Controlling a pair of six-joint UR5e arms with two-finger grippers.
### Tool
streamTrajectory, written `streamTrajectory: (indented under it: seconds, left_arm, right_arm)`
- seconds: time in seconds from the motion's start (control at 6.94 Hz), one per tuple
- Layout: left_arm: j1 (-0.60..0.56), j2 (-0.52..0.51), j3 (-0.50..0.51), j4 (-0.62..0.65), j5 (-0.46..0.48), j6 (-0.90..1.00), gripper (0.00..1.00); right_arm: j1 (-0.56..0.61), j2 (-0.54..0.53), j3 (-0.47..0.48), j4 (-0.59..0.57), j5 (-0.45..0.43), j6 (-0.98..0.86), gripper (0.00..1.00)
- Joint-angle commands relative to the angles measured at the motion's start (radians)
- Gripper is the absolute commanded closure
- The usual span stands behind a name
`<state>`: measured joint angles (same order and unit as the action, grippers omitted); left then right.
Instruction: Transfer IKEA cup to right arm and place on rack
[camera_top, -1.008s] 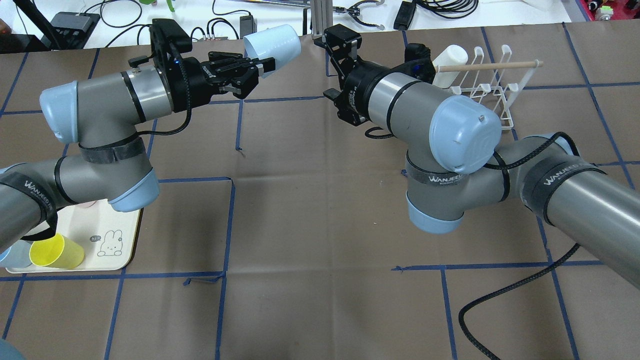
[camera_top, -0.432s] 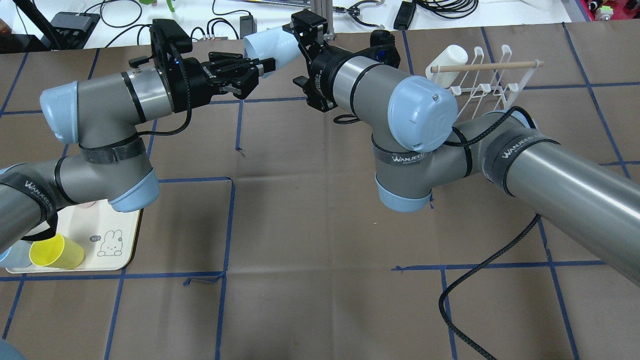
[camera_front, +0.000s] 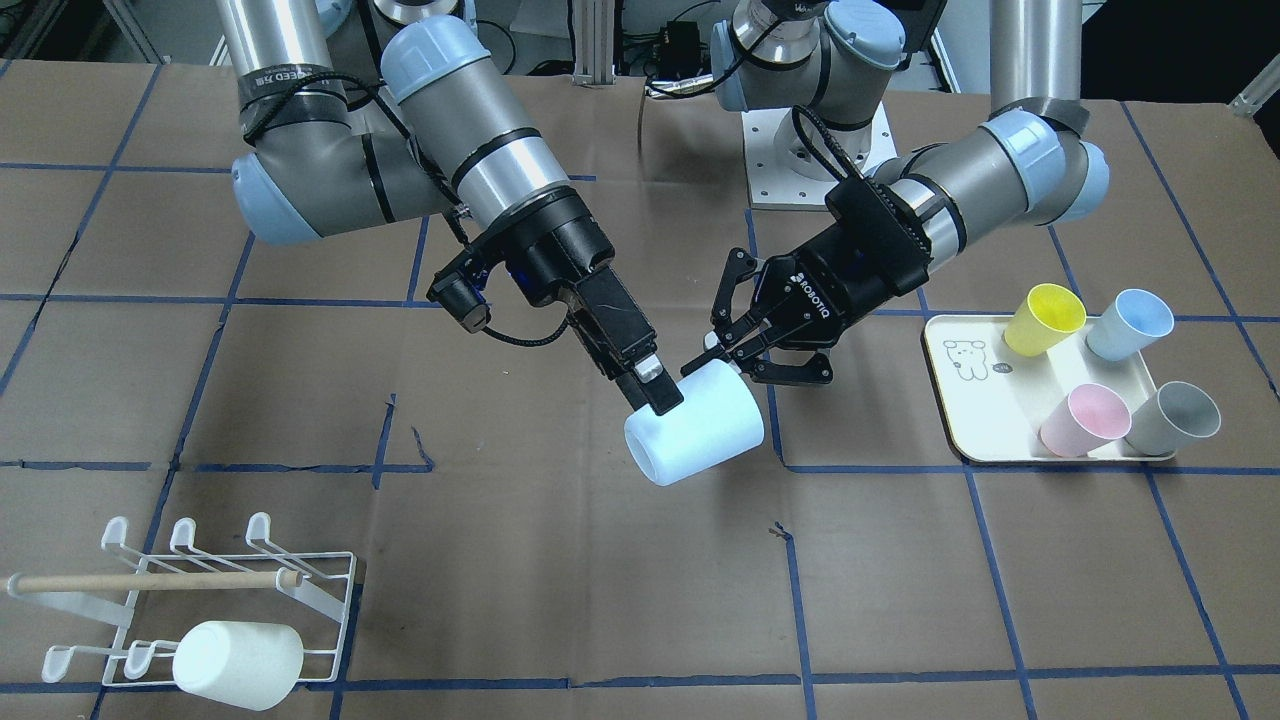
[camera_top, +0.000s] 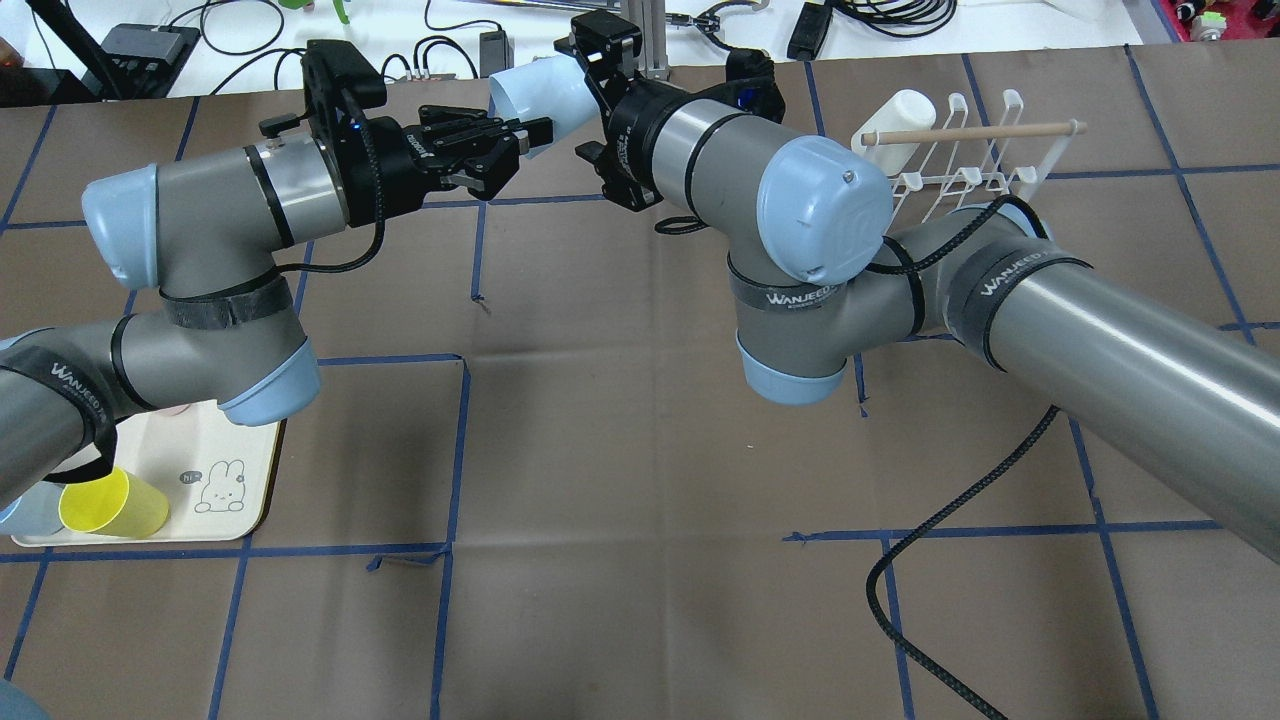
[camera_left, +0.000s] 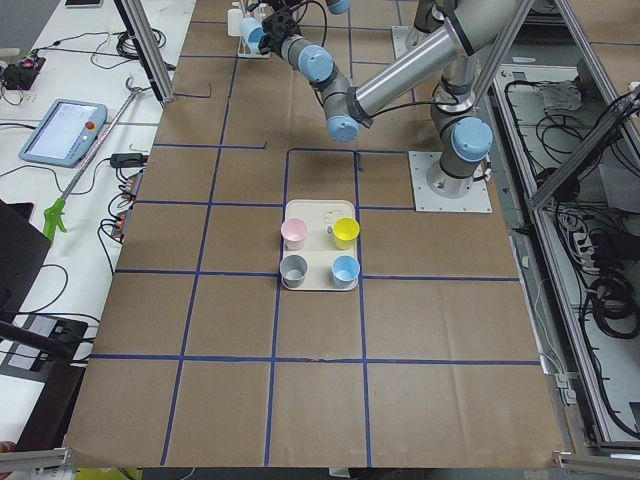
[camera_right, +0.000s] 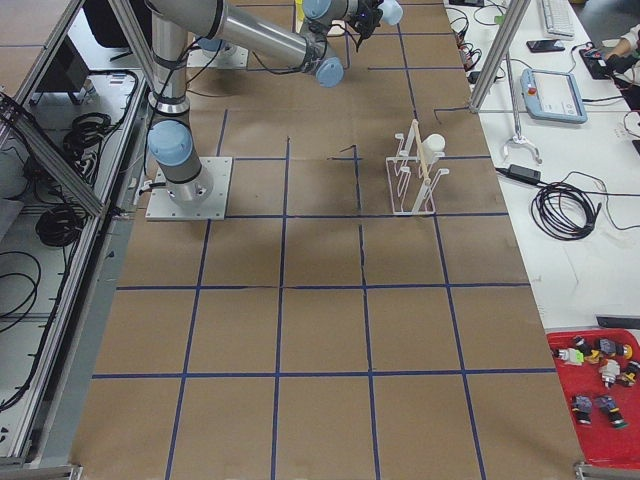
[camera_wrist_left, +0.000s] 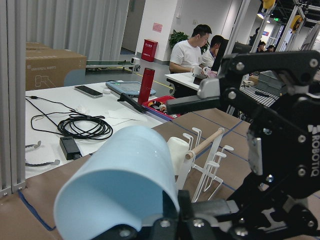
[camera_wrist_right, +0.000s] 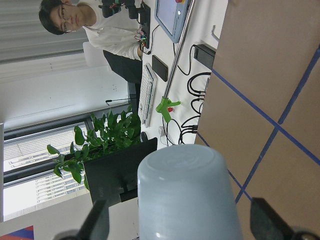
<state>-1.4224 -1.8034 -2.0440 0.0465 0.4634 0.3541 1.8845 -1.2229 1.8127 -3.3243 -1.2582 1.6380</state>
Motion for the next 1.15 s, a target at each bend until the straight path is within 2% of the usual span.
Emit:
streamTrajectory:
  seconds: [0.0,0.58,0.72,0.86,1.01]
  left_arm:
    - [-0.003,-0.001,-0.002,0.001,0.000,-0.001,0.97]
    - [-0.003,0.001,-0.001,0.001,0.000,-0.003,0.97]
    - [-0.003,0.001,-0.001,0.001,0.000,-0.003,0.97]
    - [-0.003,0.002,-0.001,0.001,0.000,-0.007,0.97]
    - [-0.003,0.003,-0.001,0.001,0.000,-0.012,0.97]
  right_arm:
    - [0.001,0.040,-0.030,-0.003,0.000,0.000,0.01]
    - [0.001,0.060,-0.055,-0.001,-0.001,0.000,0.02]
    - [0.011,0.062,-0.053,-0.001,0.000,0.000,0.08]
    - [0.013,0.062,-0.053,-0.001,0.011,-0.003,0.23]
    - [0.013,0.063,-0.052,-0.001,0.019,-0.004,0.30]
